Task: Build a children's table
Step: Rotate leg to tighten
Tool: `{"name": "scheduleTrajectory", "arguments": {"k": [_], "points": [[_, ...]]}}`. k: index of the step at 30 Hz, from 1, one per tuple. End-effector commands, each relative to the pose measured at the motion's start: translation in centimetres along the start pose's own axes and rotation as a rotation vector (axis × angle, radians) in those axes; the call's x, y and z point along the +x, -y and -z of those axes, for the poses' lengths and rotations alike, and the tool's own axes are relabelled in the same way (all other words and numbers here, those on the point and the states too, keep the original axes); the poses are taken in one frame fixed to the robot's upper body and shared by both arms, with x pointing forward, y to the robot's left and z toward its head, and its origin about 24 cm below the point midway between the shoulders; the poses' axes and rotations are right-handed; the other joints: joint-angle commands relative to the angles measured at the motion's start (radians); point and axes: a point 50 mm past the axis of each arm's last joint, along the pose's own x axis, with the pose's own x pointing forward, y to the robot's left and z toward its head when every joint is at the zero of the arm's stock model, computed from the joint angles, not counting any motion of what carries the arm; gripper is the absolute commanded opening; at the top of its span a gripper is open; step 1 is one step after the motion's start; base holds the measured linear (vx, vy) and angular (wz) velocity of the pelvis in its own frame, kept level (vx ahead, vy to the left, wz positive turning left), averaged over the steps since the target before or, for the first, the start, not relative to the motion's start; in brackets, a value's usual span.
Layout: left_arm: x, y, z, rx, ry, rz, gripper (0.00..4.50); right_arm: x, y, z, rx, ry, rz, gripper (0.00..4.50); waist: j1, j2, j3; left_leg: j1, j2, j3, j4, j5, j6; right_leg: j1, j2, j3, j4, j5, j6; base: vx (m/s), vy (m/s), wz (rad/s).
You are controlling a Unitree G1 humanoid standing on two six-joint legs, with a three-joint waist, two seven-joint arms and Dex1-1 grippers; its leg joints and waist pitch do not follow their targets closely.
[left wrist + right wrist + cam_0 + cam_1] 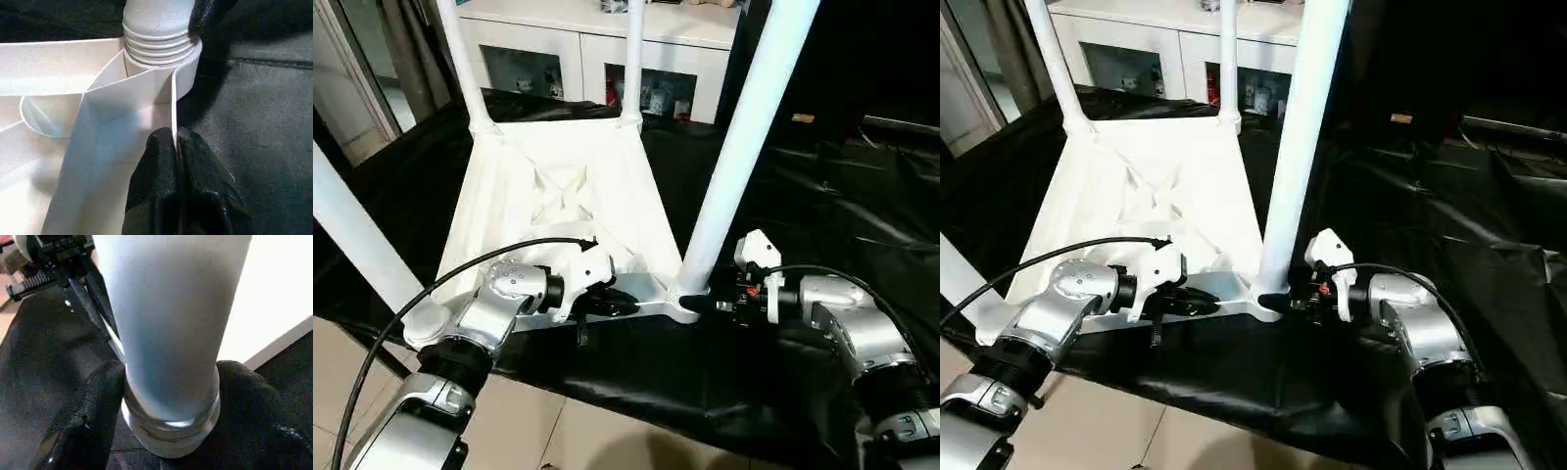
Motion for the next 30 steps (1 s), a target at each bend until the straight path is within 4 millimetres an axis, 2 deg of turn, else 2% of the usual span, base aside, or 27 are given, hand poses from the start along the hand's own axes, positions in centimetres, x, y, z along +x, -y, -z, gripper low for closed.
{"name": "scheduleTrajectory", "arguments": {"k": [1, 2, 3, 4, 5, 6, 7, 8, 9, 10, 12, 13, 15, 16, 17, 18, 19, 20, 21, 22, 23, 24, 25, 27, 30], "points": [[1.1, -0.1, 0.5, -0.033, -0.011, -0.079, 0.0, 0.8, -0.2, 0.9, 0.048, 0.001, 0.054, 2.7, 0.001, -0.015, -0.059, 0.011, 0.02, 0.003, -0.064, -0.252, 0.042, 0.047, -0.057, 0.038, -0.085, -0.288, -0.199, 0.0, 0.0, 0.0], [2.1, -0.6, 0.2, -0.066, -0.011, -0.169, 0.0, 1.6, 0.3, 1.5, 0.11, 0.016, 0.2, 2.7, 0.0, -0.014, -0.057, 0.012, 0.018, 0.003, -0.064, -0.262, 0.039, 0.044, -0.058, 0.038, -0.088, -0.316, -0.192, 0.0, 0.0, 0.0], [2.1, -0.6, 0.2, -0.067, -0.011, -0.17, 0.0, 1.6, 0.4, 1.5, 0.111, 0.016, 0.203, 2.7, -0.002, -0.01, -0.055, 0.015, 0.019, 0.002, -0.065, -0.276, 0.03, 0.039, -0.059, 0.039, -0.091, -0.349, -0.185, 0.0, 0.0, 0.0], [2.4, -0.8, 0.0, -0.078, -0.008, -0.192, 0.0, 1.8, 0.5, 1.7, 0.13, 0.017, 0.243, 2.7, -0.004, -0.012, -0.054, 0.019, 0.017, -0.001, -0.066, -0.298, 0.014, 0.039, -0.061, 0.036, -0.099, -0.409, -0.172, 0.0, 0.0, 0.0], [3.7, -1.1, -0.4, -0.12, -0.014, -0.26, 0.0, 2.8, 0.8, 2.4, 0.214, 0.011, 0.386, 2.7, -0.007, -0.011, -0.054, 0.016, 0.015, -0.003, -0.068, -0.308, 0.005, 0.04, -0.061, 0.034, -0.102, -0.456, -0.149, 0.0, 0.0, 0.0], [4.3, -1.3, -0.5, -0.137, -0.029, -0.305, 0.0, 3.2, 0.8, 2.7, 0.246, -0.003, 0.444, 2.7, -0.011, -0.008, -0.051, 0.015, 0.014, -0.004, -0.07, -0.316, -0.002, 0.038, -0.06, 0.034, -0.104, -0.474, -0.139, -0.051, 0.004, -0.05], [4.5, -1.4, -0.6, -0.143, -0.037, -0.324, 0.0, 3.5, 0.7, 2.8, 0.26, -0.009, 0.468, 2.7, -0.015, -0.012, -0.048, 0.019, 0.011, -0.008, -0.071, -0.345, -0.013, 0.036, -0.059, 0.028, -0.11, -0.534, -0.113, 0.0, 0.0, 0.0], [5.4, -1.4, -0.9, -0.156, -0.056, -0.361, 0.0, 4.3, 0.5, 2.9, 0.299, -0.018, 0.526, 2.7, -0.022, -0.007, -0.049, 0.016, 0.006, -0.01, -0.07, -0.355, -0.013, 0.035, -0.059, 0.026, -0.117, -0.58, -0.089, 0.0, 0.0, 0.0], [5.7, -1.4, -1.0, -0.16, -0.061, -0.371, 0.0, 4.7, 0.3, 2.9, 0.312, -0.018, 0.545, 2.7, -0.023, -0.01, -0.049, 0.019, 0.007, -0.012, -0.071, -0.361, -0.013, 0.036, -0.061, 0.023, -0.123, -0.594, -0.078, 0.0, 0.0, 0.0], [6.1, -1.3, -1.2, -0.154, -0.064, -0.372, 0.0, 5.2, 0.1, 2.7, 0.322, -0.015, 0.561, 2.7, -0.027, -0.012, -0.047, 0.024, 0.004, -0.012, -0.068, -0.38, -0.008, 0.031, -0.06, 0.019, -0.133, -0.624, -0.064, 0.0, 0.0, 0.0], [6.7, -1.1, -1.5, -0.134, -0.071, -0.365, 0.0, 6.1, -0.3, 2.2, 0.314, -0.001, 0.567, 2.7, -0.032, -0.001, -0.047, 0.029, 0.003, -0.014, -0.071, -0.397, 0.0, 0.03, -0.06, 0.014, -0.142, -0.631, -0.058, 0.0, 0.0, 0.0], [6.9, -1.0, -1.5, -0.123, -0.074, -0.358, 0.0, 6.5, -0.5, 1.9, 0.303, 0.01, 0.564, 2.7, -0.036, -0.001, -0.047, 0.032, 0.004, -0.017, -0.076, -0.421, 0.002, 0.032, -0.06, 0.008, -0.149, -0.631, -0.053, 0.0, 0.0, 0.0], [7.1, -0.8, -1.6, -0.113, -0.075, -0.338, 0.0, 7.0, -0.8, 1.2, 0.257, 0.04, 0.543, 2.7, -0.039, 0.002, -0.049, 0.034, 0.007, -0.02, -0.08, -0.436, 0.003, 0.035, -0.06, 0.006, -0.149, -0.609, -0.058, 0.0, 0.0, 0.0], [7.2, -0.8, -1.6, -0.113, -0.076, -0.335, 0.0, 7.2, -0.8, 1.0, 0.242, 0.048, 0.539, 2.7, -0.04, 0.001, -0.052, 0.028, 0.01, -0.022, -0.085, -0.429, 0.005, 0.042, -0.06, 0.008, -0.144, -0.564, -0.067, 0.0, 0.0, 0.0], [7.1, -0.8, -1.5, -0.113, -0.077, -0.332, 0.0, 7.1, -0.8, 0.9, 0.241, 0.058, 0.54, 2.7, -0.04, 0.001, -0.052, 0.027, 0.012, -0.022, -0.087, -0.425, 0.006, 0.042, -0.06, 0.009, -0.142, -0.541, -0.074, 0.0, 0.0, 0.0], [7.0, -0.8, -1.4, -0.109, -0.081, -0.317, 0.0, 6.9, -0.6, 0.4, 0.242, 0.105, 0.537, 3.05, -0.039, 0.001, -0.052, 0.029, 0.013, -0.02, -0.088, -0.426, 0.009, 0.039, -0.06, 0.013, -0.138, -0.506, -0.091, 0.0, 0.0, 0.0], [6.7, -0.7, -1.3, -0.102, -0.08, -0.292, 0.0, 6.4, -0.3, 0.0, 0.236, 0.139, 0.521, 3.4, -0.038, -0.005, -0.052, 0.029, 0.012, -0.016, -0.087, -0.422, 0.016, 0.038, -0.06, 0.018, -0.135, -0.484, -0.109, 0.0, 0.0, 0.0], [6.6, -0.7, -1.2, -0.102, -0.08, -0.287, 0.0, 6.3, -0.2, -0.1, 0.235, 0.147, 0.516, 3.4, -0.036, -0.004, -0.052, 0.03, 0.012, -0.015, -0.087, -0.42, 0.02, 0.038, -0.062, 0.02, -0.135, -0.481, -0.114, 0.0, 0.0, 0.0], [6.4, -0.7, -1.1, -0.104, -0.083, -0.272, 0.0, 6.0, -0.1, -0.2, 0.234, 0.159, 0.493, 3.42, -0.036, -0.003, -0.053, 0.029, 0.012, -0.014, -0.086, -0.414, 0.023, 0.039, -0.063, 0.021, -0.133, -0.472, -0.119, 0.0, 0.0, 0.0], [5.9, -0.7, -0.9, -0.096, -0.081, -0.238, 0.0, 5.2, 0.2, -0.4, 0.214, 0.162, 0.466, 3.61, -0.035, -0.008, -0.054, 0.025, 0.013, -0.013, -0.087, -0.399, 0.029, 0.042, -0.063, 0.023, -0.13, -0.453, -0.127, 0.0, 0.0, 0.0], [5.7, -0.7, -0.8, -0.094, -0.081, -0.227, 0.0, 5.0, 0.4, -0.5, 0.205, 0.16, 0.46, 3.75, -0.032, -0.007, -0.054, 0.024, 0.013, -0.011, -0.086, -0.382, 0.034, 0.044, -0.064, 0.025, -0.127, -0.437, -0.134, 0.0, 0.0, 0.0], [5.4, -0.7, -0.6, -0.094, -0.083, -0.212, 0.0, 4.6, 0.5, -0.5, 0.191, 0.153, 0.435, 3.75, -0.031, -0.011, -0.055, 0.022, 0.013, -0.01, -0.085, -0.369, 0.037, 0.046, -0.065, 0.027, -0.125, -0.423, -0.139, 0.0, 0.0, 0.0], [5.2, -0.7, -0.5, -0.096, -0.084, -0.204, 0.0, 4.4, 0.5, -0.5, 0.183, 0.149, 0.417, 3.82, -0.029, -0.009, -0.056, 0.018, 0.014, -0.009, -0.084, -0.344, 0.042, 0.049, -0.065, 0.029, -0.12, -0.396, -0.15, 0.0, 0.0, 0.0], [4.4, -0.6, -0.2, -0.077, -0.082, -0.152, 0.0, 3.4, 0.5, -0.5, 0.126, 0.117, 0.336, 3.95, -0.03, -0.01, -0.056, 0.018, 0.015, -0.006, -0.082, -0.324, 0.047, 0.049, -0.065, 0.03, -0.117, -0.38, -0.163, 0.0, 0.0, 0.0], [2.5, -0.2, 0.2, -0.053, -0.078, -0.028, 0.0, 1.4, 0.7, -0.5, 0.07, 0.066, 0.208, 4.22, -0.021, -0.007, -0.064, 0.014, 0.019, -0.003, -0.077, -0.255, 0.063, 0.059, -0.065, 0.032, -0.102, -0.266, -0.197, 0.019, -0.008, 0.01]]}}
